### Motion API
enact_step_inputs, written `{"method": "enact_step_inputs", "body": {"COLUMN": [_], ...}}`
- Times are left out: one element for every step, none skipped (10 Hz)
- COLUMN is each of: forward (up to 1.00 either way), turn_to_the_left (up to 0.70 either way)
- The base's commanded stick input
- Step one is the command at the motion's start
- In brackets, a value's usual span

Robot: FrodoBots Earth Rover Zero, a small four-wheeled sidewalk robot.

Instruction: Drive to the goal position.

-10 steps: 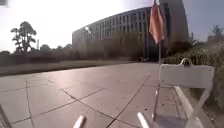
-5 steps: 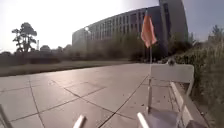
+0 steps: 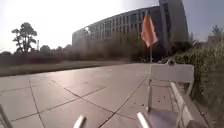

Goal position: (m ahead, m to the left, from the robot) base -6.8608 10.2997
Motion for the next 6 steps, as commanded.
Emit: {"method": "enact_step_inputs", "body": {"forward": [0.00, -0.01, -0.55, -0.70, -0.69, 0.00], "turn_to_the_left": [0.00, 0.00, 0.00, 0.00, 0.00, 0.00]}}
